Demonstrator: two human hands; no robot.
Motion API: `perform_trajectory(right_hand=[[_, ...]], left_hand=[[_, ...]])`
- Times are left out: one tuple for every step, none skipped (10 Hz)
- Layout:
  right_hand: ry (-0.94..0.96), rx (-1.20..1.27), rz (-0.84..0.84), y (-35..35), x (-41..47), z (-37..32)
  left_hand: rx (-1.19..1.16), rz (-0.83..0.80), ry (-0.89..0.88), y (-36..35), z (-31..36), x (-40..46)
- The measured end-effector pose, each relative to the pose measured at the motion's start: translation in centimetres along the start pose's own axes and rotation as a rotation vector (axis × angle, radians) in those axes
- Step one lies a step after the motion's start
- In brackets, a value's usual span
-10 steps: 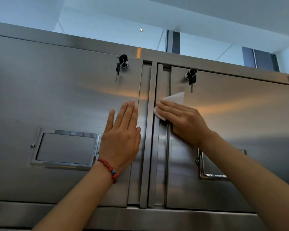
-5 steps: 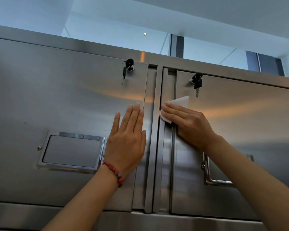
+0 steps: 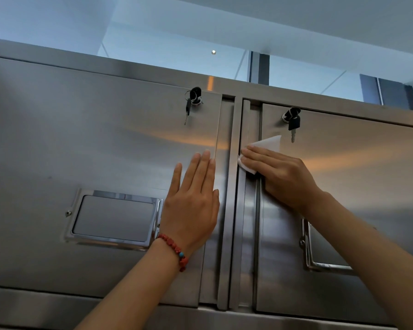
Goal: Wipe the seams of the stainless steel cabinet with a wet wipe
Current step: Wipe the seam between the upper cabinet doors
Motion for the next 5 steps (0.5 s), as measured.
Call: perform_trajectory(right_hand=[[0.006, -0.021, -0.001, -0.15, 0.61, 0.7], [-0.009, -0.025, -0.006, -0.39, 1.12, 1.45], [-0.029, -0.024, -0.004, -0.46, 1.29, 1.67], [-0.063, -0.024, -0.007, -0.45, 1.08, 1.49], [-0.057, -0.013, -0.043, -0.47, 0.58, 0.82]], left_hand=[[0.009, -0.001, -0.004, -0.02, 0.0, 0.01], [0.012, 0.003, -0.007, 0.0, 0.01, 0.01], [0.012, 0.005, -0.008, -0.02, 0.02, 0.06], [0.009, 0.006, -0.008, -0.01, 0.05, 0.07], [0.007, 0.006, -0.009, 0.05, 0.06, 0.05]])
Point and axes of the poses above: each hand's wrist, its own x-axis towards the middle knuckle, its own y-axis out of the back of the hand, z = x × y, the point moved 9 cm from there along x, towards the middle knuckle, and after that the axes turned 9 degrees about z, right-handed, at the moved point
